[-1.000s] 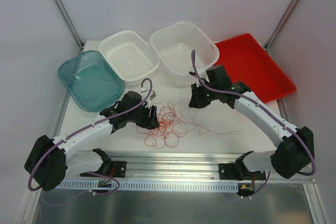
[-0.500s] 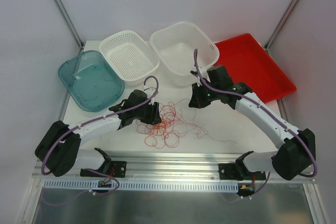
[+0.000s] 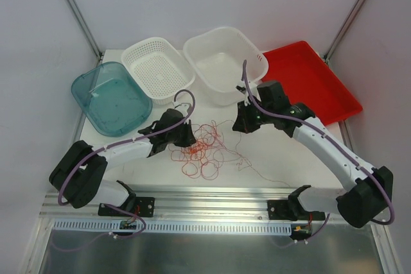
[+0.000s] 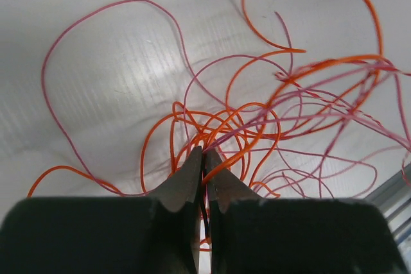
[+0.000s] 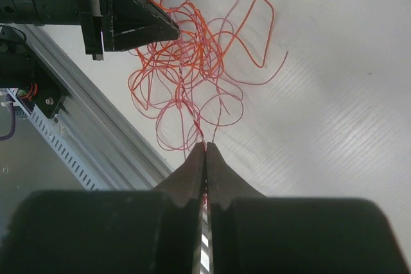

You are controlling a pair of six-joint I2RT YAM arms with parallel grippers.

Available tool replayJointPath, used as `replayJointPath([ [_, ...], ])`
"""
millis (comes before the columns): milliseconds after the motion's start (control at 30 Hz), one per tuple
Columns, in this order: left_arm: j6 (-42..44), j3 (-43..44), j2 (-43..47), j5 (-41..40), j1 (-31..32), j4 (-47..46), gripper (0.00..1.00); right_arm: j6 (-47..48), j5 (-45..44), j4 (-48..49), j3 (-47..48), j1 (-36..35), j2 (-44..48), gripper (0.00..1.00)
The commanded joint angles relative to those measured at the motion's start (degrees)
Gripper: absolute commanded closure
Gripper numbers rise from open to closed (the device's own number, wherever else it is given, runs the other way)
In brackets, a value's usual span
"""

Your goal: Untangle the cables

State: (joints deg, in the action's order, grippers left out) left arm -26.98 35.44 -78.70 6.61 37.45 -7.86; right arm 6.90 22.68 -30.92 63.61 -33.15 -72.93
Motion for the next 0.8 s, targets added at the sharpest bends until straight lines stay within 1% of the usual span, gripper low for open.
replayJointPath([
  [0, -2.5, -0.2, 1.1, -6.3, -0.3, 1.2, 1.00, -0.5, -4.0, -3.6, 3.6, 0.3, 5.7, 0.99],
  [33, -3.2, -0.5, 1.3, -8.2, -0.8, 2.4, 1.00, -0.5, -5.3, -4.8, 4.7, 0.6, 6.4, 0.99],
  [133, -6.7, -2.8, 2.3, -10.0, -5.1, 6.7, 1.00, -1.0, -8.7, -8.3, 9.4, 3.1, 9.5, 0.99],
  [200, -8.3, -4.6, 3.5, -9.8, -9.3, 7.6, 1.00, -1.4, -10.4, -10.1, 13.1, 6.3, 13.0, 0.99],
  [267, -9.6, -6.8, 5.3, -9.8, -11.4, 9.1, 1.00, -1.7, -10.6, -11.3, 15.5, 9.1, 16.5, 0.99],
  [300, -9.8, -7.2, 5.9, -9.9, -13.0, 9.5, 1.00, -2.1, -10.6, -11.5, 16.4, 12.4, 17.8, 0.99],
  [400, -10.6, -8.2, 7.9, -11.1, -14.5, 11.7, 1.00, -2.6, -11.3, -11.9, 20.0, 18.3, 21.8, 0.99],
  [433, -10.8, -8.2, 8.1, -11.7, -14.7, 12.8, 1.00, -2.7, -12.9, -12.1, 21.4, 19.3, 22.6, 0.99],
  [500, -11.2, -8.1, 8.6, -12.3, -15.5, 13.8, 1.00, -2.7, -15.2, -12.4, 22.9, 21.2, 24.7, 0.99],
  [567, -11.6, -8.2, 9.3, -13.5, -16.0, 15.1, 1.00, -2.7, -19.5, -13.2, 25.2, 22.2, 25.6, 0.99],
  [600, -11.8, -8.5, 9.5, -13.8, -16.4, 15.4, 1.00, -2.6, -21.1, -13.4, 26.0, 22.3, 26.2, 0.99],
  [633, -11.9, -8.6, 10.2, -14.2, -17.1, 15.8, 1.00, -2.6, -24.7, -13.5, 27.7, 22.4, 26.6, 0.99],
  [767, -12.0, -9.5, 12.6, -15.4, -19.6, 18.0, 1.00, -3.1, -31.4, -13.2, 31.8, 22.4, 27.2, 0.99],
])
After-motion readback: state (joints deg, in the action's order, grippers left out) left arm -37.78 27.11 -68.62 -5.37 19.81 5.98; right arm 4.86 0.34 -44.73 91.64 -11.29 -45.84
